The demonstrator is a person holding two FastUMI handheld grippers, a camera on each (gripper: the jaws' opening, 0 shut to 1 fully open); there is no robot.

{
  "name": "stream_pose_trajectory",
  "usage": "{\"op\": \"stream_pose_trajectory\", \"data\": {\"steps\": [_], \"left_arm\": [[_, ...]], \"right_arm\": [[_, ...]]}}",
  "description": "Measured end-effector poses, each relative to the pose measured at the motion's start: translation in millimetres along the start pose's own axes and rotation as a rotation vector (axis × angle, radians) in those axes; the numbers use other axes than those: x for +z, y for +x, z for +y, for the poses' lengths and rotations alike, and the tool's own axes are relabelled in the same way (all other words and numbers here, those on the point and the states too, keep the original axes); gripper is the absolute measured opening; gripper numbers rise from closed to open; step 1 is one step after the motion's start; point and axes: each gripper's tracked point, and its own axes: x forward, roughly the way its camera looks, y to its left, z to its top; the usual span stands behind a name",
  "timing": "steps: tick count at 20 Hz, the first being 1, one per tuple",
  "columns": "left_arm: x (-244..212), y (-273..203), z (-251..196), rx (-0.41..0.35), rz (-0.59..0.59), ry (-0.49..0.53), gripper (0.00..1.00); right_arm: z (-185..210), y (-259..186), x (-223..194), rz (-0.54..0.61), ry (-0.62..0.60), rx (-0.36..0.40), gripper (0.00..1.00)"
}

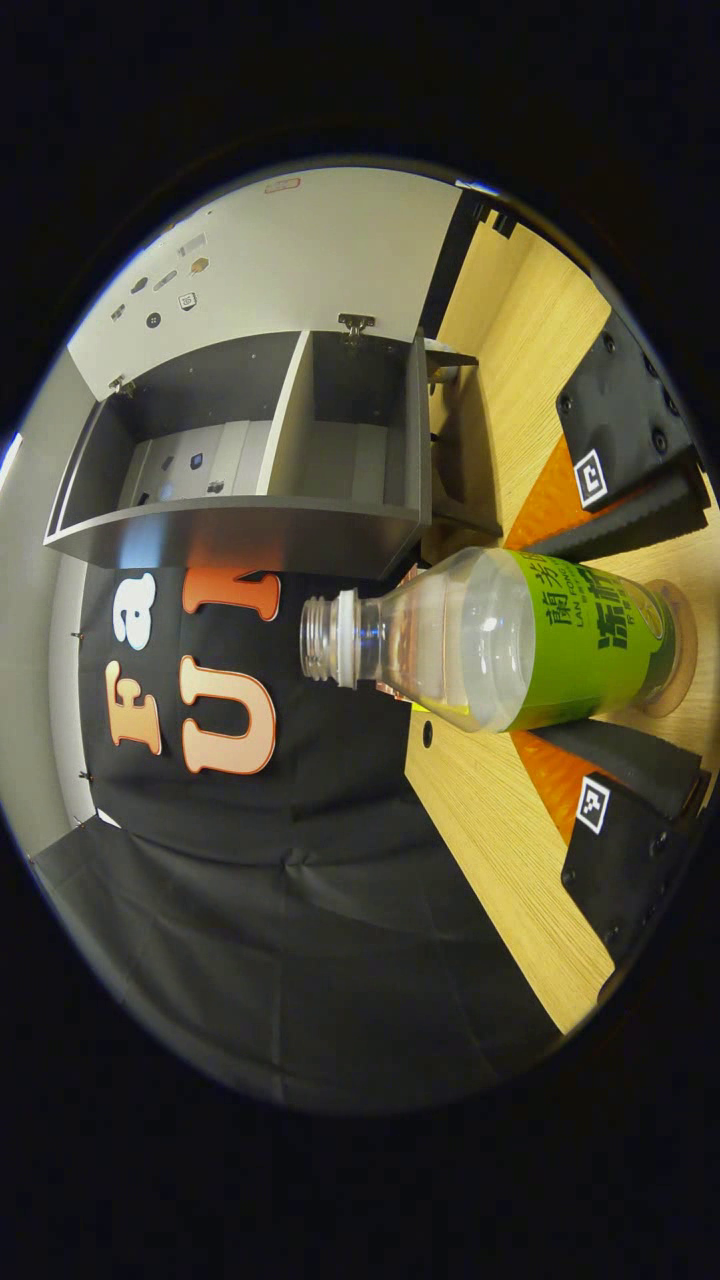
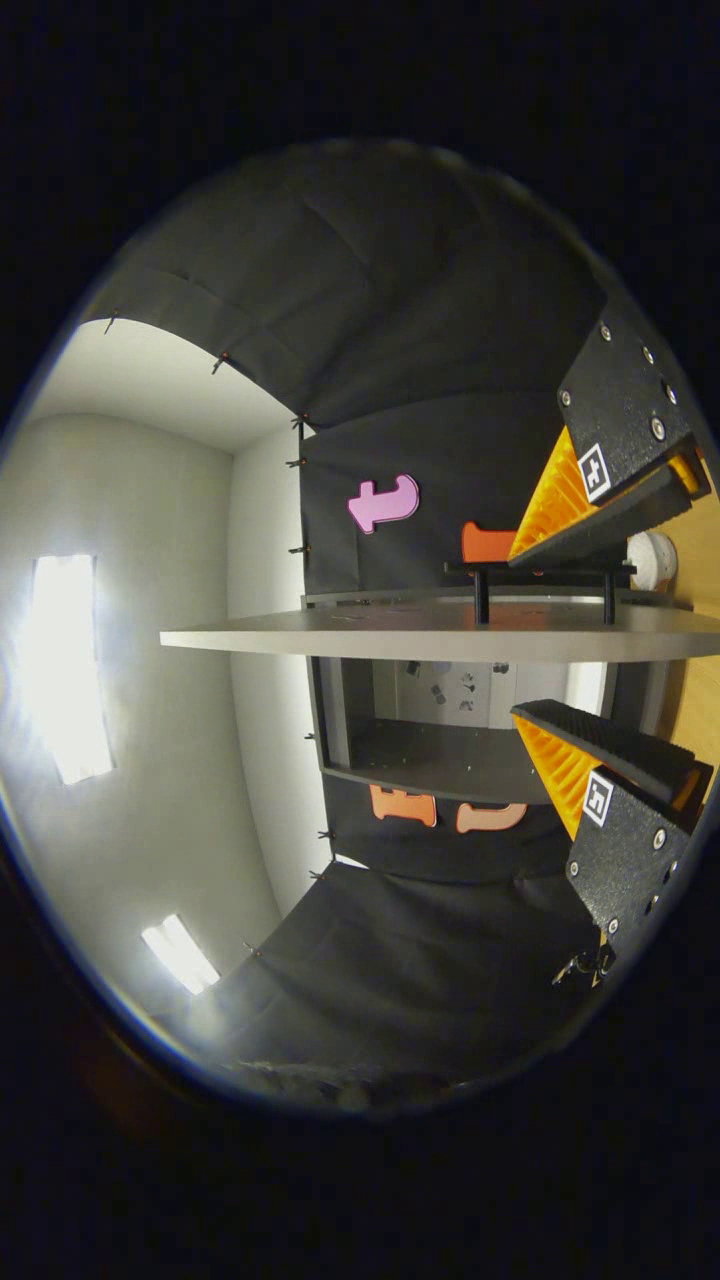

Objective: Open the cabinet door with the right hand, grasp the bottle in the cabinet with the left hand and place it on the coaster, then close the cabinet door with the right hand.

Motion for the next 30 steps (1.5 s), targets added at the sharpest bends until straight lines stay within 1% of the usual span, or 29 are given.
{"op": "stream_pose_trajectory", "data": {"steps": [2,4,5,6,8,10,11,12,13,14,15,16,21,25,29,30], "left_arm": [[-1.7,1.8,-0.4,-0.004,-0.012,0.005,0.82],[-5.6,4.1,-3.1,-0.007,-0.013,0.012,0.82],[-7.9,4.4,-1.7,-0.003,-0.016,0.022,0.87],[-8.3,4.1,-0.4,-0.002,-0.018,0.027,0.84],[-6.4,5.1,-2.1,-0.003,-0.031,0.026,0.85],[-5.4,3.2,0.2,0.005,-0.027,0.033,0.86],[-4.8,2.9,-0.5,0.005,-0.023,0.038,0.89],[-0.3,0.7,-0.7,0.007,-0.029,0.041,0.90],[5.1,-0.7,-3.4,0.005,-0.036,0.044,0.88],[10.8,-1.8,-4.2,0.006,-0.046,0.049,0.88],[17.3,-4.2,-3.0,0.012,-0.054,0.055,0.94],[23.1,-6.8,-2.4,0.016,-0.062,0.058,0.96],[61.5,-16.3,0.0,0.049,-0.104,0.076,0.96],[89.9,-21.9,-5.1,0.059,-0.084,0.066,0.96],[125.1,-28.9,-10.1,0.090,-0.097,0.132,0.96],[130.3,-29.0,-11.7,0.102,-0.084,0.152,0.96]], "right_arm": [[-8.2,-1.1,-0.7,0.001,0.000,-0.022,0.82],[-9.1,-0.9,-6.3,0.014,0.035,-0.015,0.82],[-10.0,-2.2,-8.4,0.025,0.061,-0.009,0.83],[-10.3,-2.5,-10.3,0.033,0.085,-0.004,0.83],[-11.2,-2.1,-10.0,0.030,0.109,0.005,0.83],[-11.8,-1.0,-10.0,0.031,0.113,0.011,0.83],[-11.2,-2.2,-9.8,0.034,0.116,0.015,0.83],[-10.3,-3.1,-10.5,0.039,0.122,0.022,0.83],[-9.4,-5.0,-8.5,0.038,0.129,0.028,0.83],[-9.7,-6.0,-4.7,0.031,0.131,0.030,0.83],[-12.0,-7.2,-1.9,0.023,0.131,0.027,0.83],[-14.7,-8.9,0.6,0.015,0.129,0.021,0.83],[-24.2,-17.8,6.5,0.009,0.116,-0.001,0.83],[-28.4,-21.8,6.2,0.022,0.104,-0.008,0.83],[-40.4,-21.1,-1.9,0.063,0.069,-0.034,0.83],[-43.6,-19.9,-4.7,0.077,0.064,-0.039,0.83]]}}
